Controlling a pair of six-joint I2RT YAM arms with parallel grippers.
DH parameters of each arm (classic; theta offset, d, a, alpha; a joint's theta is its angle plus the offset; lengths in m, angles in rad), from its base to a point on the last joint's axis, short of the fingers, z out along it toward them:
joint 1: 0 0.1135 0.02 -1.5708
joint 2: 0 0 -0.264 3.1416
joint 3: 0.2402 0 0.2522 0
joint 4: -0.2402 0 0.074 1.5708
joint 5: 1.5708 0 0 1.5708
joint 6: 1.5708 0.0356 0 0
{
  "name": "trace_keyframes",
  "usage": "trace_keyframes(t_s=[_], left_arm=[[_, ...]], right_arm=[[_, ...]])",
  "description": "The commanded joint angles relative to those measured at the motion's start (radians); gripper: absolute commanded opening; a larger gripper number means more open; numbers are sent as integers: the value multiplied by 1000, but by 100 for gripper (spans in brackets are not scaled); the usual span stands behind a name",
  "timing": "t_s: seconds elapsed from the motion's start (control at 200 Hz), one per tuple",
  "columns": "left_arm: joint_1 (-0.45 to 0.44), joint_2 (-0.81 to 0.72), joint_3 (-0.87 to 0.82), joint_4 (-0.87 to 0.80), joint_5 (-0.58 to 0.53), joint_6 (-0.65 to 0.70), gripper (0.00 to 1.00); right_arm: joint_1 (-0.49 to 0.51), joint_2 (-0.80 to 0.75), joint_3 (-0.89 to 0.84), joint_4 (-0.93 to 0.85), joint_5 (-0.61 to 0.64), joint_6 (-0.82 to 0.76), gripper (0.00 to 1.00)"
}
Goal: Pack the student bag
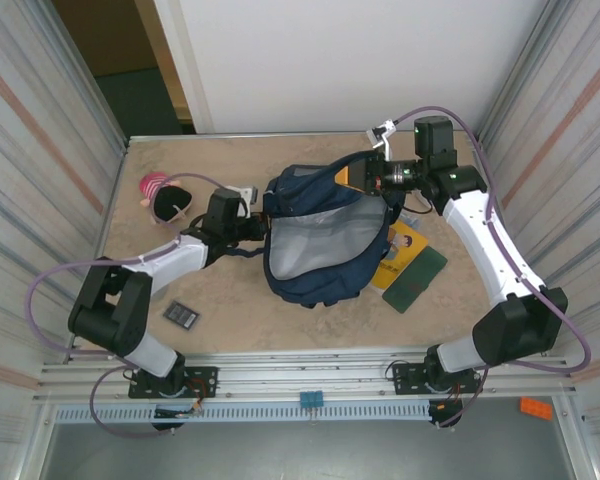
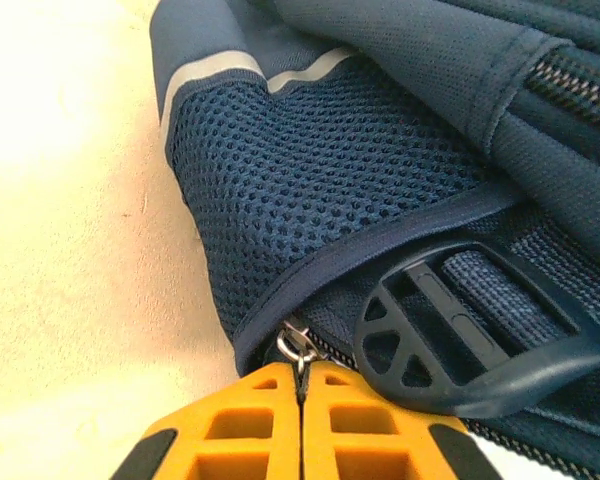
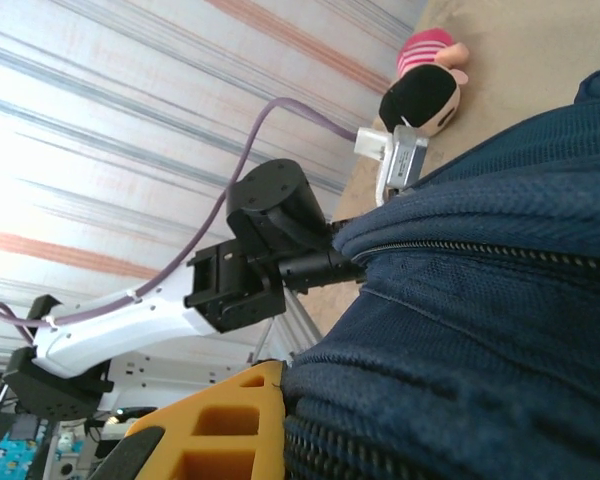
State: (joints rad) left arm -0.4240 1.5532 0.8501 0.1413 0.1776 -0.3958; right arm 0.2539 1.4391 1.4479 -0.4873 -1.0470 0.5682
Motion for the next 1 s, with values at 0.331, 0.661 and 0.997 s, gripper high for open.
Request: trace_keyframes(t_s=[0.331,0.661,0.997], left_arm=[[30,-254,49,-160,-16,-101,63],[41,-448,112,-467,-249,-168,66],[88,-436,148,-540,-262,-191,65]], right_arm=[[115,-16,-28,343,185,137,0],[244,83,-75,563,392,214,0],[334,293,-29,726,198,302,0]])
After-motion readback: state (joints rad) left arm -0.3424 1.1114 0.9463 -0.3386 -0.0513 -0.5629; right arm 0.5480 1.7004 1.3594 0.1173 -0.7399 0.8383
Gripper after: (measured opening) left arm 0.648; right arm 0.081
